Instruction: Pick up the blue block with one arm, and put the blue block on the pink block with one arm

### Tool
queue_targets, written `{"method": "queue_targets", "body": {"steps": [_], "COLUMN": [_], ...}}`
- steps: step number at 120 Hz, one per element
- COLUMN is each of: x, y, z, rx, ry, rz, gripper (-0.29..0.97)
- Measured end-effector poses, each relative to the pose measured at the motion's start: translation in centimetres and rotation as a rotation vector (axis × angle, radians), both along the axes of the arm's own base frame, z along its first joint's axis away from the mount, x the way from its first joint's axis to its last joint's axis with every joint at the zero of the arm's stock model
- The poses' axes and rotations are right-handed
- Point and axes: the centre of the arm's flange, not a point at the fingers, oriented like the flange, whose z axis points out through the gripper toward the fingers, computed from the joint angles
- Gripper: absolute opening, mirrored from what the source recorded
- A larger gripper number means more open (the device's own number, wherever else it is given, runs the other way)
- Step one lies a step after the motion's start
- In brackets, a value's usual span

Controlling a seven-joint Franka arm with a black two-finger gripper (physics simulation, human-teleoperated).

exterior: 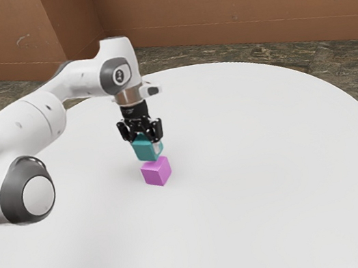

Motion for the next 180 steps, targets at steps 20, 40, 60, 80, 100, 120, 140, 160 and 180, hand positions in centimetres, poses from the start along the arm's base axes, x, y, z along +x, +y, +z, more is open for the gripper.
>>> {"method": "queue_targets", "body": {"steps": [20,40,60,80,100,120,140,160,180], "x": [-0.1,-0.3,-0.6,-0.6,-0.6,-0.6,-0.6,-0.6,-0.9], "y": [-0.4,-0.6,-0.7,-0.6,-0.6,-0.7,-0.6,-0.7,-0.9], "z": [0.3,0.6,0.1,0.4,0.4,-0.1,-0.6,-0.8,-1.6], "rx": [0.003,0.008,0.009,0.011,0.010,0.008,0.007,0.006,0.005], "ry": [0.001,0.009,0.027,0.023,0.024,0.029,0.034,0.036,0.055], "rz": [-0.011,-0.018,-0.022,-0.024,-0.024,-0.025,-0.024,-0.023,-0.027], "gripper": [0.33,0.33,0.33,0.33,0.33,0.33,0.33,0.33,0.33]}}
